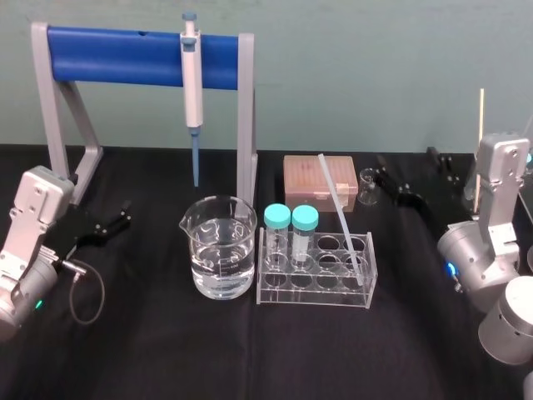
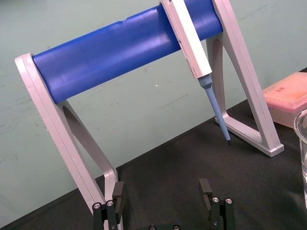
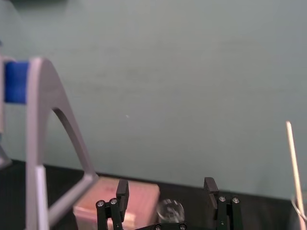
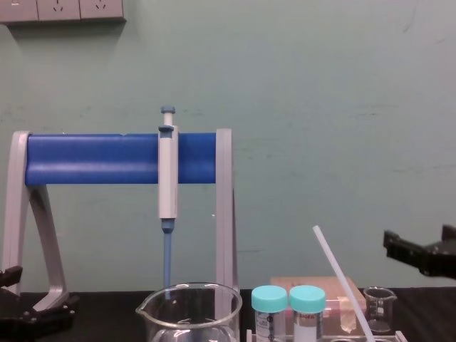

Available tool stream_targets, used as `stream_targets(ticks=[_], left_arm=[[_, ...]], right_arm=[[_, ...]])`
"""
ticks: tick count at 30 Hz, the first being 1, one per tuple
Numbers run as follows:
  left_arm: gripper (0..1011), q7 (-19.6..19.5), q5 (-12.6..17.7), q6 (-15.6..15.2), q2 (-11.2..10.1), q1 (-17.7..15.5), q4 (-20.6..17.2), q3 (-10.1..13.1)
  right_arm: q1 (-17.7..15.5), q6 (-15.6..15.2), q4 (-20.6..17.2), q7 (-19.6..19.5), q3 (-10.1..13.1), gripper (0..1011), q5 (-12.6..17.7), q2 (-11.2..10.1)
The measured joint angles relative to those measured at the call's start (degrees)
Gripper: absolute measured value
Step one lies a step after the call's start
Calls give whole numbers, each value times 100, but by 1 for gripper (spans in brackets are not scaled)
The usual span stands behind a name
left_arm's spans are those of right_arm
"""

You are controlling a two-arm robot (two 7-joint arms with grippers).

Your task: Pick up the stirring rod with one hand, then place it down.

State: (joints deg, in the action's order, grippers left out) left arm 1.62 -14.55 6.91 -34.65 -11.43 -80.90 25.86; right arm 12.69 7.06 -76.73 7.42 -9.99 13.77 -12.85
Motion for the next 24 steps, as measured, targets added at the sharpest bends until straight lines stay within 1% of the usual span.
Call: stream_targets(ticks=[3, 24], left_arm=[[1000, 0, 0, 0, 0, 0, 0, 0], [1000, 0, 0, 0, 0, 0, 0, 0]], right_arm=[[-31, -115, 35, -86, 29, 1003, -97, 22], [-21, -92, 23, -102, 26, 1003, -82, 16]])
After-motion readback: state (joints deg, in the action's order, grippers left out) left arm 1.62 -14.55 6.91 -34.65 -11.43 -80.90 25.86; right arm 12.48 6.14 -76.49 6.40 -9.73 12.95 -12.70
